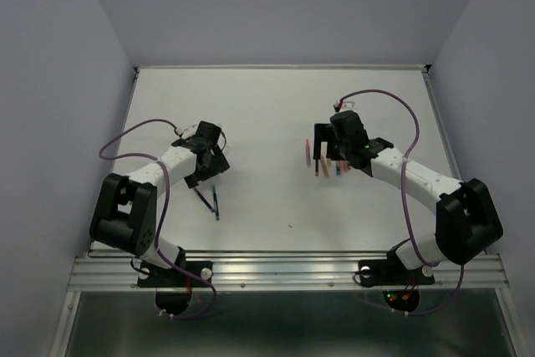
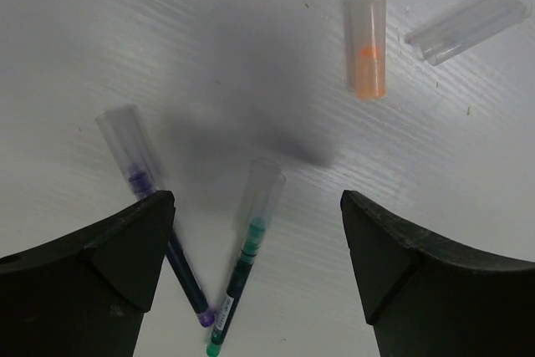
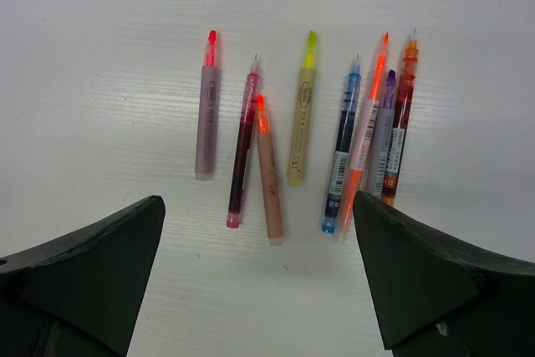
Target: Open the pen caps
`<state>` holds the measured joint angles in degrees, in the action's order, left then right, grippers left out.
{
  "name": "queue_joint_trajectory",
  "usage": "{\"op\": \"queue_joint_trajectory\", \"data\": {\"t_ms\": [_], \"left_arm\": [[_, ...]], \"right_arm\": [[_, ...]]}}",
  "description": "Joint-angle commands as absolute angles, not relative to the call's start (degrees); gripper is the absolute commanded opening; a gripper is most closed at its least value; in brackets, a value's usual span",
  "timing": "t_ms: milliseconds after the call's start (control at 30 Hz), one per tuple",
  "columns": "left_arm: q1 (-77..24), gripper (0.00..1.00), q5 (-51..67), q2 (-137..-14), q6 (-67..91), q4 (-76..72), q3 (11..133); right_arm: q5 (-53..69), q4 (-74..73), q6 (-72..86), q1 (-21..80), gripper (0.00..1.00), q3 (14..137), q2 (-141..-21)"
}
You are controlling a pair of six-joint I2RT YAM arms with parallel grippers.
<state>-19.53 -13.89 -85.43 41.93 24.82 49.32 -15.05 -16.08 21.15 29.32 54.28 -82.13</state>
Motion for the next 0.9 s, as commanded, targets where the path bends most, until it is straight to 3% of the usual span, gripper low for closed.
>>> {"op": "queue_joint_trajectory", "data": {"t_ms": [0,567,733,867], "left_arm": [[-21.3,0.9,-15.4,-87.9,40.6,29.0,51.5],[-23.7,0.49,-15.8,-94.1,40.3,30.1,53.3],[-24.4,0.3,-15.3,-94.2,40.7,30.0,52.8],[-25.5,0.21,-15.1,-94.7,41.0,29.8,52.6]], "right_arm": [[-16.9,-15.4,20.4,29.0,1.0,54.1,-80.5],[-19.2,-15.4,20.1,29.0,1.0,53.7,-80.9],[-19.8,-15.4,20.1,29.0,1.0,53.8,-81.0],[-20.3,-15.4,20.3,29.0,1.0,53.7,-81.1]]}}
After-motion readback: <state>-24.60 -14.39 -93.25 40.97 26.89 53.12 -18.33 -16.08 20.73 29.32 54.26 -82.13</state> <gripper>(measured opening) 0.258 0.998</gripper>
